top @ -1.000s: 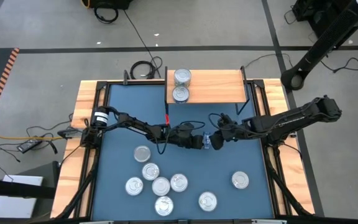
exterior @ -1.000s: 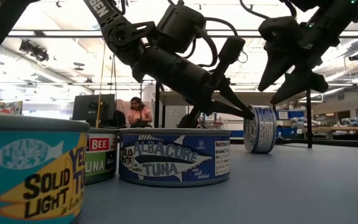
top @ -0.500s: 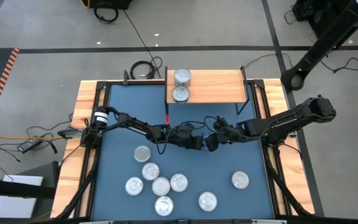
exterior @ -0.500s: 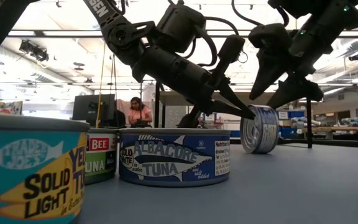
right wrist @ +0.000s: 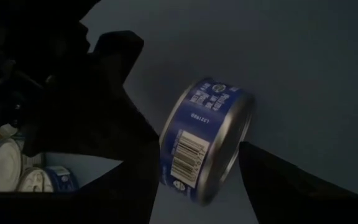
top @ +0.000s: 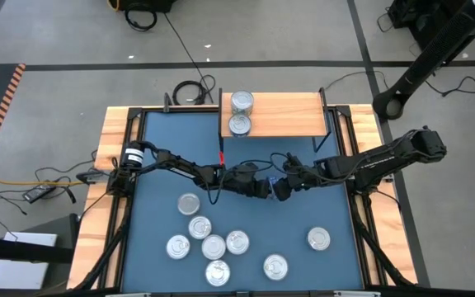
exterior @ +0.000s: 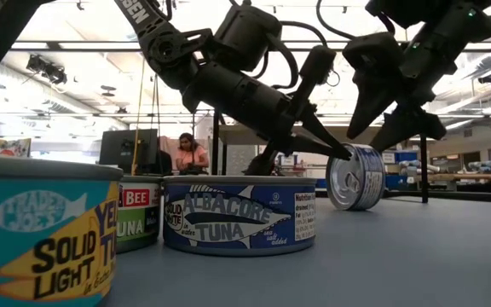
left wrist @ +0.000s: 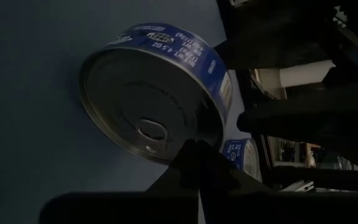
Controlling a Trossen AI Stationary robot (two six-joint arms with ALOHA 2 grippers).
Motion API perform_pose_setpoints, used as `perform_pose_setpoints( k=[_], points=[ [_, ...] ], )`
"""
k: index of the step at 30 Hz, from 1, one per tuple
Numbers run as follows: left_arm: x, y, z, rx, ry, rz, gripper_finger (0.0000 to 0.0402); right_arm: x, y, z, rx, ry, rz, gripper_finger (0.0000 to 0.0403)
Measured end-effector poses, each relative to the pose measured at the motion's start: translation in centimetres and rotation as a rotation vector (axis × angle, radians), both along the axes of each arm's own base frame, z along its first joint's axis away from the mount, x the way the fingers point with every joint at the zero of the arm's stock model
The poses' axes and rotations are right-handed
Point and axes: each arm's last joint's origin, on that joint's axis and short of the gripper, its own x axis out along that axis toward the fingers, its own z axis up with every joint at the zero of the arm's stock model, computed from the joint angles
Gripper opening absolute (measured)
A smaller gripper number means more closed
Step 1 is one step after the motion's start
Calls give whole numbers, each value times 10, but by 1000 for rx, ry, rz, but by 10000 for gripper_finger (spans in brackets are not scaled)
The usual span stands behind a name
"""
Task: Stack canned seafood by type on shelf
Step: Stack the blue tuna can on top of the blue tuna can on the shelf
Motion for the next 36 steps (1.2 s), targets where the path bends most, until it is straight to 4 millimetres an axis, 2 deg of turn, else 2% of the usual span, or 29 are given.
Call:
perform_pose_setpoints(
  k=[11,15,20,23,25,28,33,36],
  points=[
    [0,0,0,4,-1,1,0,2,-1,-2,-34,11,30,224],
    [0,0,0,-2,-3,-18,0,-2,-4,-1,-24,42,112,224],
    [1,0,2,3,-18,-16,0,-22,-18,12,55,89,92,220],
    [1,0,2,7,-18,-7,0,-29,-21,25,58,18,76,216],
    [1,0,2,7,-18,-7,0,-29,-20,34,135,-65,29,216],
    [1,0,2,4,-18,-14,0,-34,-17,38,127,-76,142,216],
    [0,-1,1,1,-9,-48,0,-34,-16,36,164,-55,181,212],
    [0,-1,1,-12,-7,-98,0,-32,-15,29,204,26,203,209]
  ],
)
